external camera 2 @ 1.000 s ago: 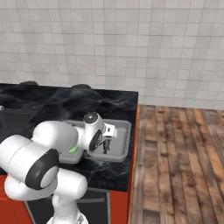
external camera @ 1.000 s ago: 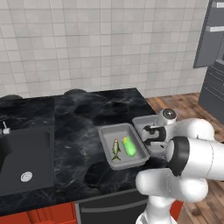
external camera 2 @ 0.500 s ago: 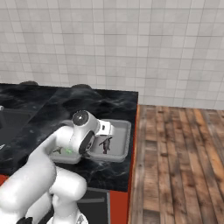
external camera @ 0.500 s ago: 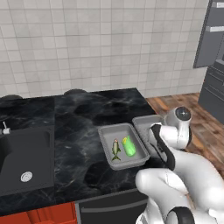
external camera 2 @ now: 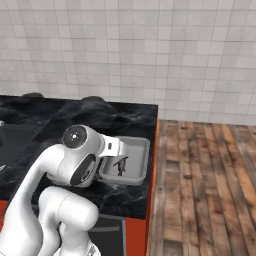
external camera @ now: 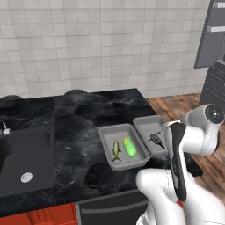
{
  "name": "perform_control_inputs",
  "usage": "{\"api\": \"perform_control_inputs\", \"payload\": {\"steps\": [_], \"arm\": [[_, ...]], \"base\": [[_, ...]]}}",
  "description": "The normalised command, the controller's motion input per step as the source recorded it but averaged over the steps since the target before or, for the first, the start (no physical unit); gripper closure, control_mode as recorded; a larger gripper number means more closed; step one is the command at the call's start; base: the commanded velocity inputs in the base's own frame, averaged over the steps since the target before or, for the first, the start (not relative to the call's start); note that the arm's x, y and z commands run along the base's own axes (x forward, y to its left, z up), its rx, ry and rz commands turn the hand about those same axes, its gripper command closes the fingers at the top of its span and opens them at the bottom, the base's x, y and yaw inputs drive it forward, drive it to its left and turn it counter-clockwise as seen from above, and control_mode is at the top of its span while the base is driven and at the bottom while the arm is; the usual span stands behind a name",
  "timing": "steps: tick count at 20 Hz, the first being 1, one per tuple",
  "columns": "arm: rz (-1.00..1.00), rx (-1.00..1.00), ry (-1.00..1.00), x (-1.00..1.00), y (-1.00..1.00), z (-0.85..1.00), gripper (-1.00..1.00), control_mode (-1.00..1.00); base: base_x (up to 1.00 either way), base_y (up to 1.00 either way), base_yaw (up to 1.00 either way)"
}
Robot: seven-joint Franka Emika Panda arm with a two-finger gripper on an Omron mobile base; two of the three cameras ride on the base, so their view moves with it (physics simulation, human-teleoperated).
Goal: Place one corn and one fish in each tupperware on the nearby counter, to pack two identical lunches.
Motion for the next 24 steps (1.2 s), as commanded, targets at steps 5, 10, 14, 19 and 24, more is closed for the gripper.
{"api": "perform_control_inputs", "payload": {"steps": [5,10,14,19,24], "arm": [[0.0,-0.01,0.0,-0.76,0.04,0.88,-1.0,-1.0],[0.02,-0.04,0.03,-0.73,0.13,0.74,-1.0,-1.0],[0.02,-0.07,0.0,-0.83,0.29,0.39,-1.0,-1.0],[0.0,-0.05,0.0,-0.91,0.17,0.04,-1.0,-1.0],[0.0,0.0,0.0,-0.47,-0.13,0.13,-1.0,-1.0]], "base": [[0.0,0.0,0.0],[0.0,0.0,0.0],[0.0,0.0,0.0],[0.0,0.0,0.0],[0.0,0.0,0.0]]}}
